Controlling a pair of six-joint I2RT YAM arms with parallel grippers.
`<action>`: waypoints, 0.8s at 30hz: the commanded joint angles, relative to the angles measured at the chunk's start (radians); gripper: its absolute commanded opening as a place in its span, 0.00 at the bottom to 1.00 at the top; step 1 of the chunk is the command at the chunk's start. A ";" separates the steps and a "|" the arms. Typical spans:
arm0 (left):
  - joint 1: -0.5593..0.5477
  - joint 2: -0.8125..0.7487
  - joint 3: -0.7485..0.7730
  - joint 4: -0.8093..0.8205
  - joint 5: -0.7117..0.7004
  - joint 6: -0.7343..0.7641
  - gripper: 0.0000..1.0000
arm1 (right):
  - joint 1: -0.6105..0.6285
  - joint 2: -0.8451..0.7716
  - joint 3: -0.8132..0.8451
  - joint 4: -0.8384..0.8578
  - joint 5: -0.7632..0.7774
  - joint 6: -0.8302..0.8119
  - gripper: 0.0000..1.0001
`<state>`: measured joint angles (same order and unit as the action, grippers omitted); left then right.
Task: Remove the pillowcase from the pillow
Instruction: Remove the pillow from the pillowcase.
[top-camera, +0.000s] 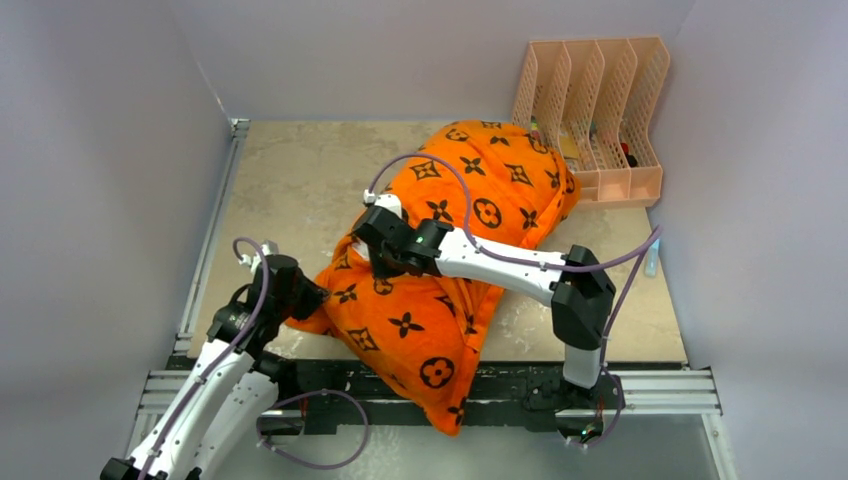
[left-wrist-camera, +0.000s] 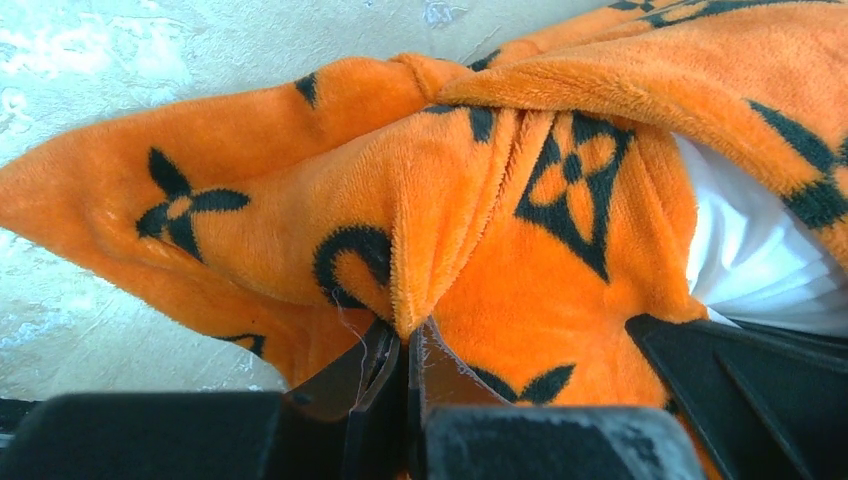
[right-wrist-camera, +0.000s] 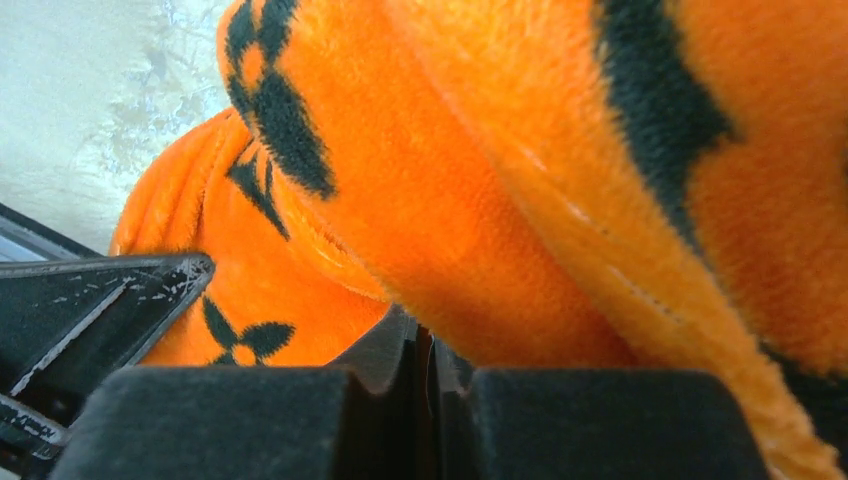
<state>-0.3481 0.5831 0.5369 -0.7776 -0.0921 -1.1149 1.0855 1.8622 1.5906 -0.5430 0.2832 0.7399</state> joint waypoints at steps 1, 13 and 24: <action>-0.002 -0.021 0.040 -0.032 0.001 0.006 0.00 | -0.077 -0.001 -0.008 -0.108 0.178 -0.072 0.00; -0.002 -0.075 0.002 -0.139 -0.040 -0.025 0.00 | -0.248 -0.102 0.118 0.026 0.122 -0.204 0.00; -0.002 -0.065 -0.038 -0.109 0.011 -0.023 0.00 | -0.299 -0.124 0.209 0.074 -0.048 -0.298 0.00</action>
<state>-0.3492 0.5064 0.5285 -0.7113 -0.0700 -1.1698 0.9165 1.8080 1.7203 -0.5491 0.1024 0.5827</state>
